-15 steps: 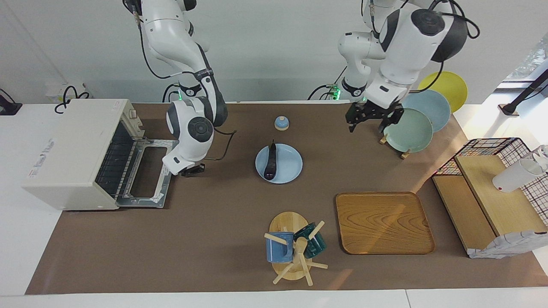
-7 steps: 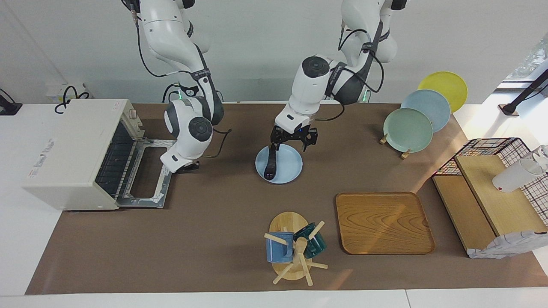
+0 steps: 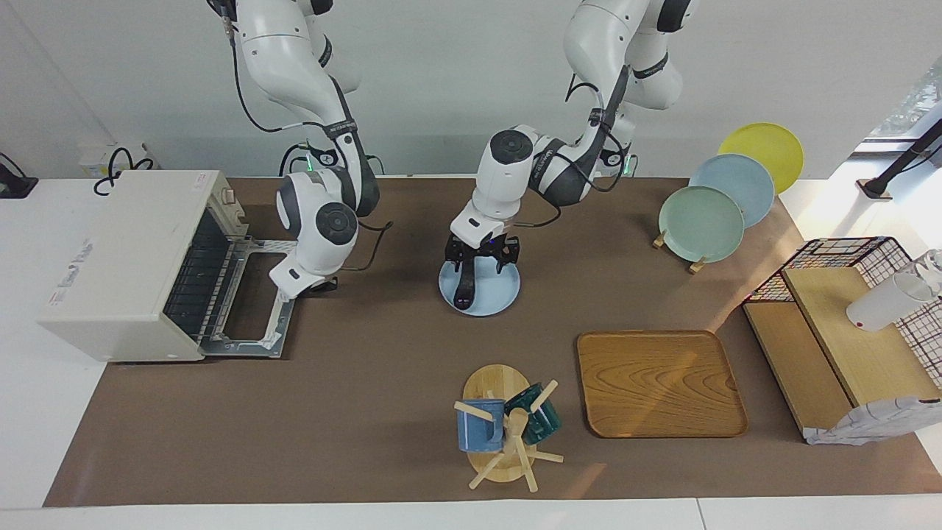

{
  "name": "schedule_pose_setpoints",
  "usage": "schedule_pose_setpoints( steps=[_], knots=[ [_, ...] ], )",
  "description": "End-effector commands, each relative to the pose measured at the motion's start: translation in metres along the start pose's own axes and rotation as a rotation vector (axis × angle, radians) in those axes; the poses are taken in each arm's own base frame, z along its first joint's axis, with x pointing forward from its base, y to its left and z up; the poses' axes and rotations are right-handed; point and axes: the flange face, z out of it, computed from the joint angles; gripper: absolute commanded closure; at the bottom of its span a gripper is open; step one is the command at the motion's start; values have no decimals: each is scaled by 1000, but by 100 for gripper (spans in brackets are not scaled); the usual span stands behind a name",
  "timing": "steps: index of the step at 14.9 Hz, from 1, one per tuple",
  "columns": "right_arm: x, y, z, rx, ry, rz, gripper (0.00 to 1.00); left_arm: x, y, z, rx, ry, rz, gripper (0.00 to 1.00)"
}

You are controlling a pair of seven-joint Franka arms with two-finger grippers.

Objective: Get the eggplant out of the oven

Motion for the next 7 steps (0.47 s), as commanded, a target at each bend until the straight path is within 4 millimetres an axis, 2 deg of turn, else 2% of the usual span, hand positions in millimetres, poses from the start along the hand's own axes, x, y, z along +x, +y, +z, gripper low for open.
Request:
schedule_pose_setpoints(
  steps=[1, 3, 7],
  knots=[
    [-5, 34, -31, -51, 11, -56, 100, 0, -2, 4, -10, 9, -8, 0],
    [-12, 64, -50, -51, 12, -67, 100, -1, -2, 7, -8, 7, -4, 1],
    [-32, 131, -64, -27, 5, -104, 100, -14, 1, 20, -12, 14, 14, 4]
  ],
)
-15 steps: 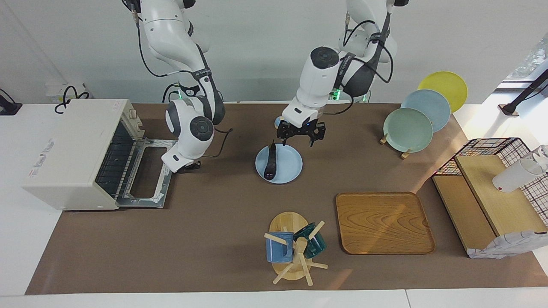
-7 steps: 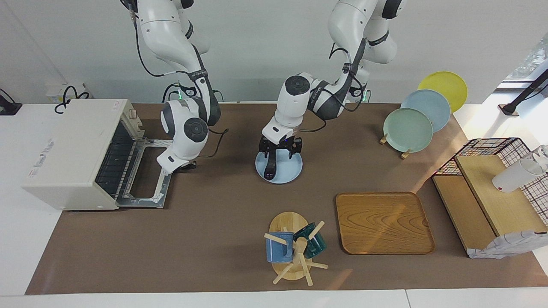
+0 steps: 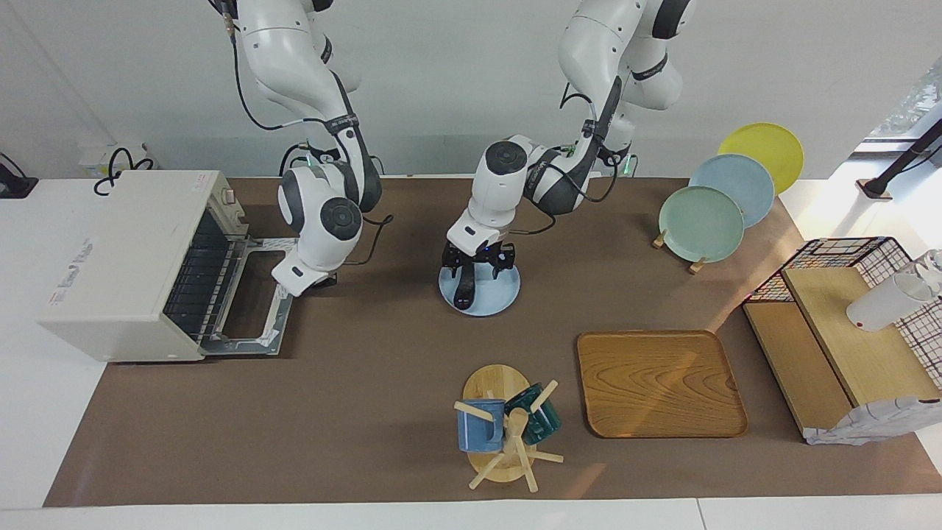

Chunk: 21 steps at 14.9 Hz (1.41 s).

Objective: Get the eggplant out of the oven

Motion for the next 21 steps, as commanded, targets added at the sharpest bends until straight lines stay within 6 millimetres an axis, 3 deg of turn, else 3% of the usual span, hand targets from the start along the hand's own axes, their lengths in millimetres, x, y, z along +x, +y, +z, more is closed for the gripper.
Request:
schedule_pose_setpoints(
  steps=[1, 3, 6, 8, 10, 11, 14, 16, 17, 18, 19, 21],
  knots=[
    [-20, 81, 11, -8, -14, -33, 100, -12, 1, 14, -12, 13, 13, 5],
    [-30, 103, 12, 11, -26, -42, 100, -12, 1, 14, -12, 13, 16, 8],
    [-44, 116, 5, 38, -36, -36, 100, -14, -2, 19, -6, 7, 52, 10],
    [-54, 122, -8, 65, -36, -22, 100, -15, -2, 20, -4, 4, 53, 24],
    [-69, 133, -39, 143, -12, 23, 99, -14, -2, 18, -4, 4, 57, 48],
    [-74, 139, -57, 194, -11, 48, 94, -12, -3, 17, -4, 5, 60, 61],
    [-85, 164, -104, 359, 19, 109, 70, -6, -9, 12, -3, 7, 80, 83],
    [-88, 171, -116, 418, 46, 124, 60, 2, -15, 3, 1, 6, 66, 100],
    [-88, 176, -118, 442, 57, 133, 53, 13, -24, -10, 1, 9, 47, 100],
    [-87, 179, -120, 462, 70, 144, 39, 24, -31, -26, 1, 13, 29, 100],
    [-86, 180, -123, 464, 77, 154, 0, 38, -42, -47, 1, 19, 7, 100],
    [-81, 178, -129, 456, 110, 159, 0, 74, -74, -82, 14, 4, -25, 100]
  ],
)
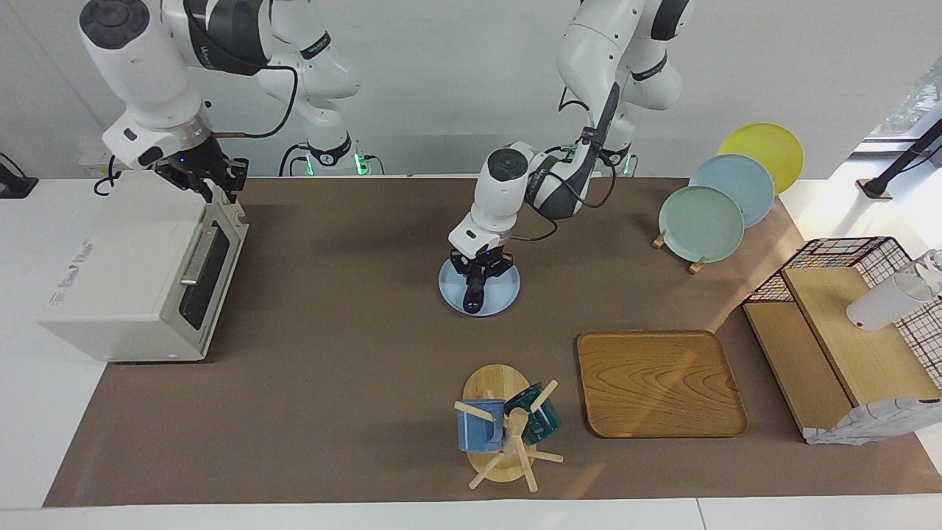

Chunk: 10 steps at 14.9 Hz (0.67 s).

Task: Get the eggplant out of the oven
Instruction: 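Carry the eggplant with the left gripper onto the wooden tray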

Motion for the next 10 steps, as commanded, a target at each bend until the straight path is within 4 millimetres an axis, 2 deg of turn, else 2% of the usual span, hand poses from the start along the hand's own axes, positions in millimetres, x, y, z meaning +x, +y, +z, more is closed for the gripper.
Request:
schedule_pose_setpoints(
  steps=[1, 2, 3, 5, 7, 9, 10],
  knots=[
    [12, -1, -6, 22, 41, -14, 0, 52, -53, -56, 9, -17, -9, 100],
    [17, -3, -6, 16, 38, -19, 0, 73, -80, -65, 9, -14, -13, 100],
    [26, -5, -10, 17, 30, -24, 0, 90, -108, -66, 12, -14, -24, 100],
    [41, -6, -16, 20, 11, -26, 0, 114, -164, -70, 13, 9, -32, 100],
    [43, -21, -20, 16, 18, -51, 0, 140, -211, -77, 20, 25, -55, 100],
    [41, -20, -19, 17, 17, -48, 0, 167, -246, -71, 29, 39, -92, 100],
    [38, -20, -18, 17, 16, -49, 0, 179, -267, -59, 48, 35, -111, 100]
  ],
)
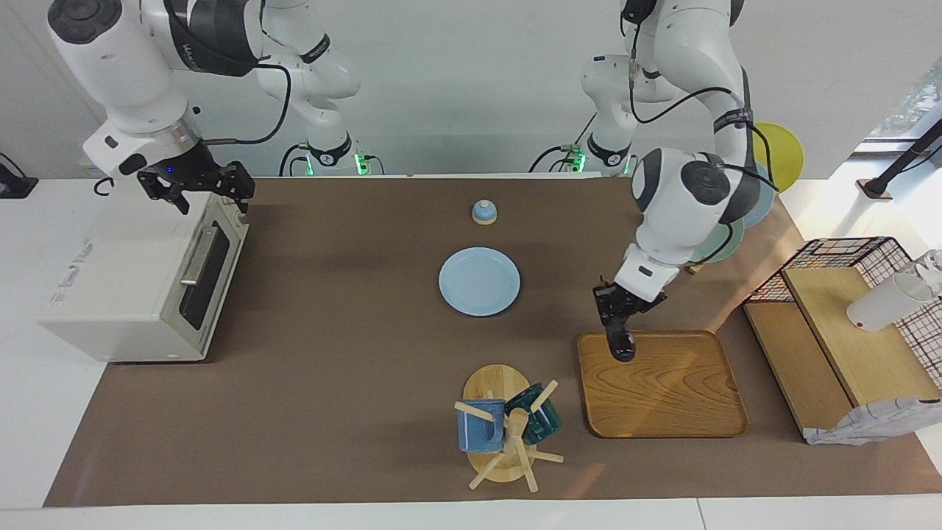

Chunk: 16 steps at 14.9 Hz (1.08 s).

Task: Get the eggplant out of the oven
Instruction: 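Carry the eggplant with the left gripper onto the wooden tray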

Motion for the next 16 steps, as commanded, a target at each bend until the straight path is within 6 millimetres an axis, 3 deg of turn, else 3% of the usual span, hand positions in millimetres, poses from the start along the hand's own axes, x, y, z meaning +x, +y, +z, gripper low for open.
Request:
schedule_pose_setpoints(
  steps=[1, 4, 6, 9, 11, 12, 13, 16],
  knots=[
    [-6, 1, -2, 27, -11, -7, 0, 43, -31, 36, 35, -8, -17, 100],
    [-10, 1, -2, 28, -11, -7, 0, 62, -43, 65, 51, 12, -19, 100],
    [-7, -4, -8, 25, 7, 6, 0, 51, -56, 82, 86, 16, 1, 100],
    [-4, -17, -17, 46, 52, 32, 0, 50, -57, 83, 87, 5, 0, 100],
    [-6, -13, -20, 52, 58, 41, 0, 50, -57, 82, 90, 5, 11, 100],
    [-6, -9, -19, 52, 60, 49, 0, 50, -57, 81, 91, 0, 19, 70],
    [-7, -7, -19, 53, 53, 53, 0, 50, -55, 78, 98, -8, 26, 1],
    [-9, 4, -18, 57, 46, 73, 0, 56, -54, 49, 99, 1, 22, 0]
  ],
)
